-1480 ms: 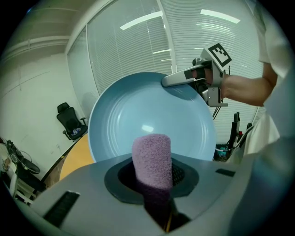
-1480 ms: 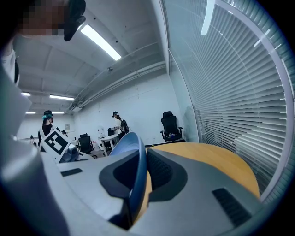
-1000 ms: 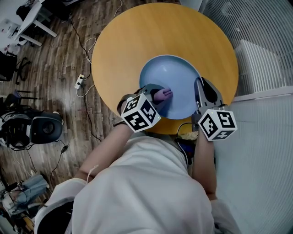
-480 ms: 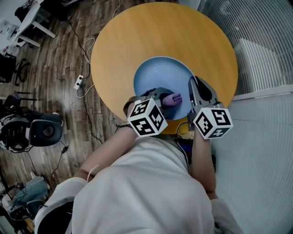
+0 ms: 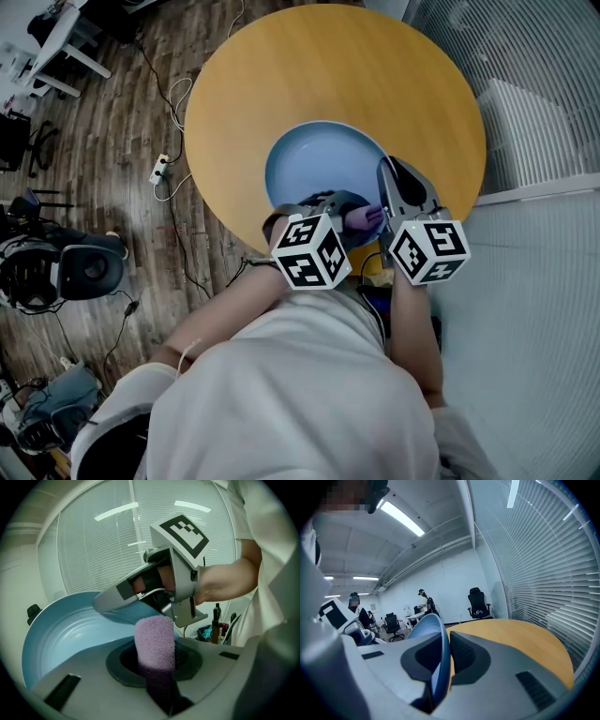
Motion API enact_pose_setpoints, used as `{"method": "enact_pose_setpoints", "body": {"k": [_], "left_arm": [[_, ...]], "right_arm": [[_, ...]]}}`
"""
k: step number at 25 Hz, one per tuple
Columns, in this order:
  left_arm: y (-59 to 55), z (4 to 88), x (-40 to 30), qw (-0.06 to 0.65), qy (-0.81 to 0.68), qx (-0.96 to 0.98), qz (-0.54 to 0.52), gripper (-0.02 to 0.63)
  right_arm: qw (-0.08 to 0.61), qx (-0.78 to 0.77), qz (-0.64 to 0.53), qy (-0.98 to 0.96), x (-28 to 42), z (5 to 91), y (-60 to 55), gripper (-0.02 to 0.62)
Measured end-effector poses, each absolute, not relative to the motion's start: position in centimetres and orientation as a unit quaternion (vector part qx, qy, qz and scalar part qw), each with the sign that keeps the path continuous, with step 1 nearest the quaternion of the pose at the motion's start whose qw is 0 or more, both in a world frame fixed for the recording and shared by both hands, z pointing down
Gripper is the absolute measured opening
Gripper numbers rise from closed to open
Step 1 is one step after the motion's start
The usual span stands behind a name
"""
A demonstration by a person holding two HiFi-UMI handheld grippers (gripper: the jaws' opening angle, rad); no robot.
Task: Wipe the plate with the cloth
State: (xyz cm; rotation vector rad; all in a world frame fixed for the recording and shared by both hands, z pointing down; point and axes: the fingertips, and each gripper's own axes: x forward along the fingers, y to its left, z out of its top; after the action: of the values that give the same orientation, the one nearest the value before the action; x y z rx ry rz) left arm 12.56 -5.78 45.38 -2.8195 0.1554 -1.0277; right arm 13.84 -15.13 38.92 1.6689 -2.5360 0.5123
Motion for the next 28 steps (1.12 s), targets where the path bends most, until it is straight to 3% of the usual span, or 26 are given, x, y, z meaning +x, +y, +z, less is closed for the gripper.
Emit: {"method": "enact_pose_setpoints", "body": {"k": [28], "left_arm": [[-8.3, 45.4, 5.8, 0.043, 0.148, -0.916, -0.371, 0.081]], "right_arm": [[0.024, 0.550, 0.144, -0.822, 13.9, 36.6, -14.9, 0.038]]}}
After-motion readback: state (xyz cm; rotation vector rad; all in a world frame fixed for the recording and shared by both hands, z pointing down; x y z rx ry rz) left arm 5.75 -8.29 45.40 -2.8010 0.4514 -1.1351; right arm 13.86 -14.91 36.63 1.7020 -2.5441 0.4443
